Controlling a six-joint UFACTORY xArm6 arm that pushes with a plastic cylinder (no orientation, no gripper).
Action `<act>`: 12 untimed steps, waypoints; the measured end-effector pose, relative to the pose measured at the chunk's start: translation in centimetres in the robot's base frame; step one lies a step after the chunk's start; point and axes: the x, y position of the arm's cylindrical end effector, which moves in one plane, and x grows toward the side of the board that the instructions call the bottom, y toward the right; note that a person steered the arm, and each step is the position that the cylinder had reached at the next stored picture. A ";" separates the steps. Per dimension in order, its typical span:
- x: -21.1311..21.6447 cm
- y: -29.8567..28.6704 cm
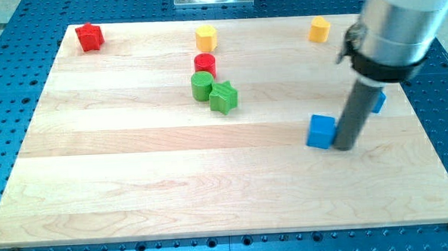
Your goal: Keep cube at center left of the board
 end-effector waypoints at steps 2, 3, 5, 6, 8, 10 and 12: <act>-5.1 -12.6; -7.3 -11.9; -9.0 -17.2; -8.4 -22.9; -6.2 -18.1; -9.1 -24.2; -4.6 -29.3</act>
